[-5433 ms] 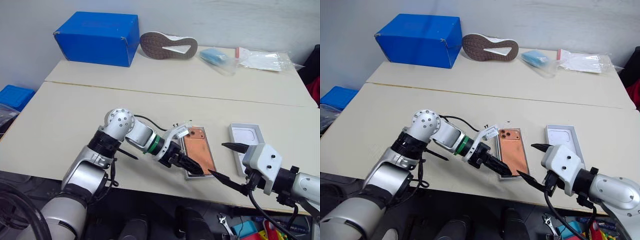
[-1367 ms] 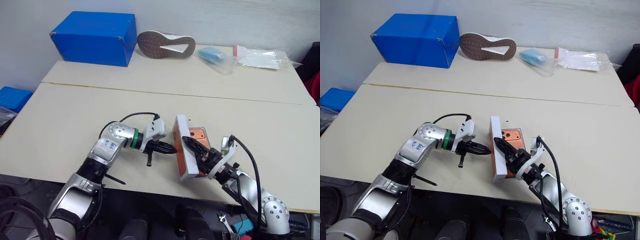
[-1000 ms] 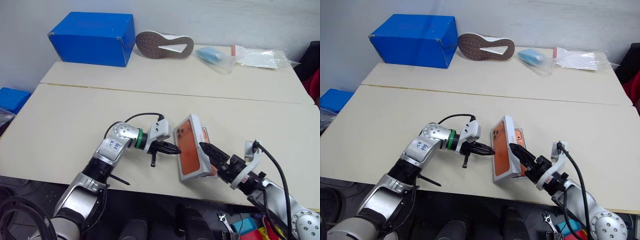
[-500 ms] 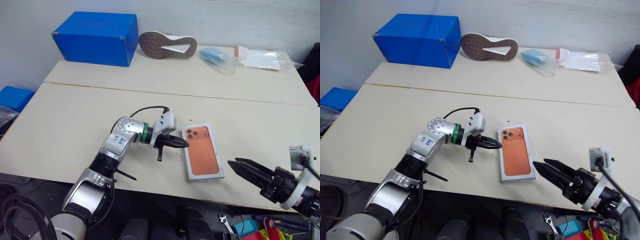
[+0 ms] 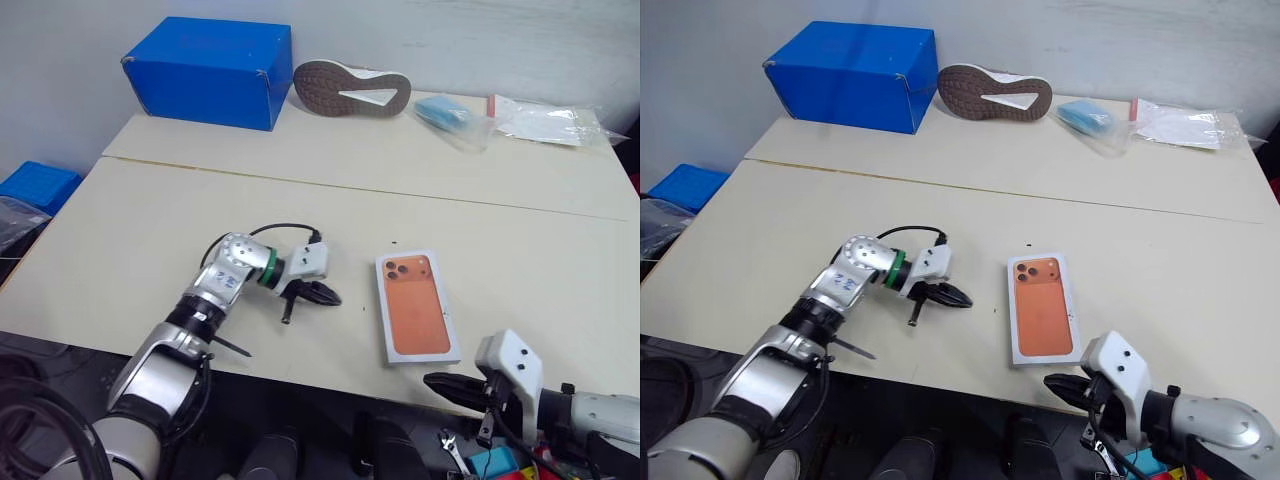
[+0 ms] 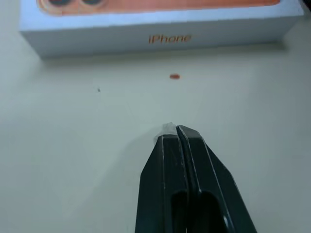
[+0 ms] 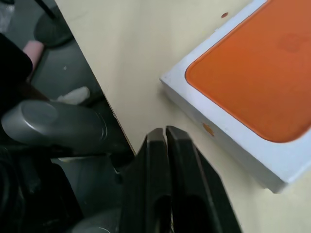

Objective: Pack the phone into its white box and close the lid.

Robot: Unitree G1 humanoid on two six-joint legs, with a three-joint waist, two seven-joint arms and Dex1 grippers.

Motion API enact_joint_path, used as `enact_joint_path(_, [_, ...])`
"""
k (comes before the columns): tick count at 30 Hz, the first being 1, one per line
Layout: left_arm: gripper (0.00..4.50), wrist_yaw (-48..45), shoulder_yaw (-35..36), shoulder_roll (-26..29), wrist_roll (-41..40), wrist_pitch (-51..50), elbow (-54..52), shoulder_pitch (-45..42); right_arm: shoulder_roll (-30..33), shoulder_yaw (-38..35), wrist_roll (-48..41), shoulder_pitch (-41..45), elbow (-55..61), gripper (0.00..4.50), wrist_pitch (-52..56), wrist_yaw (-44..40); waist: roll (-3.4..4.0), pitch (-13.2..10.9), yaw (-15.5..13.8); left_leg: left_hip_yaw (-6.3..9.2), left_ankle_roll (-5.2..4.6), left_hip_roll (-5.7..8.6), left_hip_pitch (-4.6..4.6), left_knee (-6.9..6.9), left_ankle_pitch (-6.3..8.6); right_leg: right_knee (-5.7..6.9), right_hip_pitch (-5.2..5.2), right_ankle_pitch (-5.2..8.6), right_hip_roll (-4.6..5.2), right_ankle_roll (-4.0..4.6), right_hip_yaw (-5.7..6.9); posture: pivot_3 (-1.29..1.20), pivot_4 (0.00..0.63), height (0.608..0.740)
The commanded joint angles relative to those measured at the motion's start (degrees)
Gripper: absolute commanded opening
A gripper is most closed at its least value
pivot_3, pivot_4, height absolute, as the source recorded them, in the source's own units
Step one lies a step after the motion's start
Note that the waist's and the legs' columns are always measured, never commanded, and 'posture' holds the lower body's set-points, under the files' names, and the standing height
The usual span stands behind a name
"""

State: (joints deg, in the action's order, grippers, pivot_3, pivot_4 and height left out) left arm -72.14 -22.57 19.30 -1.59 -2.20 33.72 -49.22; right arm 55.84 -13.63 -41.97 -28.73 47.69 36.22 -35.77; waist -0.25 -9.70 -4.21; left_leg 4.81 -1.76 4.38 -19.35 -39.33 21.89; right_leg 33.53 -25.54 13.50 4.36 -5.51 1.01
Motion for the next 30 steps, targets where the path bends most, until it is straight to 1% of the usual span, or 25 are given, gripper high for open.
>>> enact_joint_path(1, [0.0,0.84,-0.04,-2.7,1.35,3.25,3.25,-2.68,-1.38,2.95,4.11,1.51,-0.93,0.01,-1.3,-0.37,-0.01,0.0,0.05,-0.07,-0.01,0.0,0.04,0.0,0.01,0.02,0.0,-0.01,0.01,-0.02,0.02,0.0,0.15,0.74])
enact_joint_path(5, [0.0,1.31,1.11,-5.92,1.19,3.96,7.04,-5.14,-3.58,4.96,6.77,3.38,-3.09,0.01,-1.16,-0.01,-0.01,0.0,0.26,-0.23,-0.03,-0.02,0.09,-0.01,0.01,0.04,-0.01,-0.04,-0.01,-0.08,0.02,0.0,0.15,0.74])
enact_joint_path(9, [0.0,1.8,1.58,-8.16,1.28,4.68,9.59,-6.96,-5.68,4.55,7.86,3.62,-3.93,0.01,-0.76,0.14,-0.02,-0.01,0.47,-0.32,-0.04,-0.04,0.13,-0.05,0.01,0.1,-0.01,-0.06,-0.03,-0.1,-0.02,0.0,0.15,0.74])
enact_joint_path(13, [0.0,1.91,2.51,-9.86,0.65,4.74,10.72,-8.04,-7.9,2.17,7.66,3.37,-4.96,0.01,-1.03,-0.16,-0.02,-0.01,0.63,-0.32,-0.05,-0.04,0.12,-0.06,0.02,0.11,-0.01,-0.06,-0.02,-0.11,-0.06,0.0,0.15,0.74])
enact_joint_path(17, [0.0,2.04,3.39,-10.69,0.87,5.01,11.33,-8.36,-9.7,-1.9,5.3,3.12,-5.08,0.01,-0.13,-0.66,-0.02,-0.01,0.81,-0.34,-0.08,-0.03,0.12,-0.1,0.03,0.11,-0.01,-0.07,-0.02,-0.13,-0.06,0.0,0.15,0.74])
enact_joint_path(20, [0.0,2.05,3.59,-10.98,1.1,5.26,11.51,-8.36,-9.44,-3.9,4.71,2.71,-4.86,0.01,0.63,-1.67,-0.02,-0.01,0.95,-0.34,-0.09,-0.03,0.12,-0.15,0.04,0.14,-0.01,-0.08,-0.02,-0.14,-0.08,0.0,0.15,0.74])
enact_joint_path(23, [0.0,-1.78,3.42,-8.88,0.28,4.29,8.47,-7.73,-9.82,-8.48,-1.25,2.53,-3.76,0.01,2.26,-3.64,-0.02,-0.01,1.03,-0.35,-0.11,-0.03,0.11,-0.19,0.05,0.17,-0.01,-0.08,-0.02,-0.14,-0.13,0.0,0.15,0.74])
enact_joint_path(26, [0.0,-6.93,4.15,-6.17,-1.95,0.74,4.69,-7.53,-10.04,-12.05,-8.08,5.18,-3.29,0.01,4.73,-2.48,-0.01,-0.01,1.45,-0.36,-0.1,-0.05,0.11,-0.21,0.06,0.2,-0.02,-0.08,-0.02,-0.14,-0.18,0.0,0.15,0.74])
enact_joint_path(29, [0.0,-9.81,5.65,-5.54,-4.93,-5.5,2.2,-8.56,-10.25,-12.92,-11.8,8.99,-4.31,0.01,6.72,0.45,0.0,0.0,1.61,-0.36,-0.1,-0.07,0.14,-0.28,0.07,0.29,-0.01,-0.08,-0.02,-0.14,-0.42,0.0,0.15,0.74])
enact_joint_path(30, [0.0,-8.55,6.0,-6.66,-4.97,-6.07,2.83,-9.33,-10.28,-11.93,-11.12,10.01,-4.9,0.01,6.98,1.17,0.0,0.0,1.54,-0.34,-0.1,-0.07,0.13,-0.3,0.07,0.3,-0.01,-0.08,0.0,-0.14,-0.46,0.0,0.15,0.74])
